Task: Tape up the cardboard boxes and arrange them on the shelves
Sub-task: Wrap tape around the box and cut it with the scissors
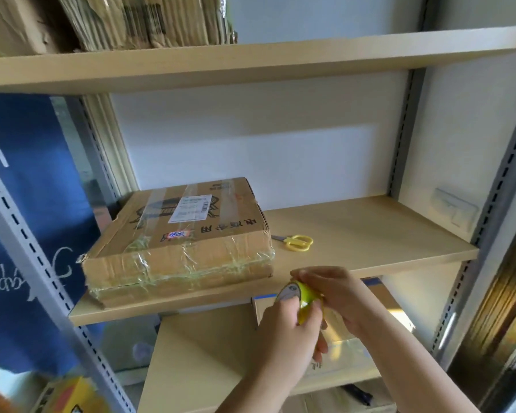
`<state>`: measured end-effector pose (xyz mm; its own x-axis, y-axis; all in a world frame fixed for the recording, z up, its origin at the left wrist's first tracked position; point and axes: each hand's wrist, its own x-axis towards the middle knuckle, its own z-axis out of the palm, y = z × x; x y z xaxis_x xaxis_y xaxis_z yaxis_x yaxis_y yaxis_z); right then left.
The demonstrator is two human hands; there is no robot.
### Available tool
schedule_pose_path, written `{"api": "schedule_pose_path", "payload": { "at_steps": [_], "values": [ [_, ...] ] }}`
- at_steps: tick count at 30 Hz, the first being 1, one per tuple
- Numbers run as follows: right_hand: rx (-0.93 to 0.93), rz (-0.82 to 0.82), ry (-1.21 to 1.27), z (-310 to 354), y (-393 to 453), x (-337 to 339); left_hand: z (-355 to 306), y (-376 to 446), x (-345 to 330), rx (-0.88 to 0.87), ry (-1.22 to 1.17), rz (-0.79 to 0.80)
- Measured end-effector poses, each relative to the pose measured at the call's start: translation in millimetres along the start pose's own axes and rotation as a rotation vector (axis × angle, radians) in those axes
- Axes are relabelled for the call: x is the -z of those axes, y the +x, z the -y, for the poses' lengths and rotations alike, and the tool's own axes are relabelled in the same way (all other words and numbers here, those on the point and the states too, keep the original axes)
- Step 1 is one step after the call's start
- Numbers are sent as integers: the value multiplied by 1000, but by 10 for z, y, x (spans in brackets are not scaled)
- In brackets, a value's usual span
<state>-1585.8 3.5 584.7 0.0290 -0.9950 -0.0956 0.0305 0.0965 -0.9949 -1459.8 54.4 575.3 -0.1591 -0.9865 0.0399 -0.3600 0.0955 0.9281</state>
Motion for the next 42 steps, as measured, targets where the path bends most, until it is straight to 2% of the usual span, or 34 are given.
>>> {"api": "schedule_pose_path", "payload": {
  "at_steps": [5,10,12,14,16,20,24,29,35,38,40,42],
  "values": [
    [173,-161,254,-129,110,-297,-202,-178,451,-179,423,-35],
    [285,-296,410,-114,178,-533,-335,-97,674,-215,604,-22],
    [240,-345,512,-158,234,-574,-360,-90,706,-233,829,-29],
    [154,-403,628,-179,323,-535,-360,-128,728,-181,1056,-54],
    [105,-401,654,-172,410,-482,-354,-166,731,-145,1127,-62],
    [112,-351,622,-140,506,-532,-400,-177,689,-129,1298,-133],
    [76,-386,545,-153,657,-564,-376,-128,681,-103,1360,-138],
    [104,-535,63,-85,771,-679,-322,-44,703,-66,1370,-156],
    [223,-599,-235,-86,785,-750,-256,30,774,-69,1364,-171],
    [220,-612,-415,-107,800,-690,-180,88,838,-84,1366,-191],
    [312,-596,-341,-92,755,-650,-126,105,872,-94,1349,-198],
    [547,-629,-317,-40,657,-646,-88,111,888,-116,1327,-217]
  ]
}}
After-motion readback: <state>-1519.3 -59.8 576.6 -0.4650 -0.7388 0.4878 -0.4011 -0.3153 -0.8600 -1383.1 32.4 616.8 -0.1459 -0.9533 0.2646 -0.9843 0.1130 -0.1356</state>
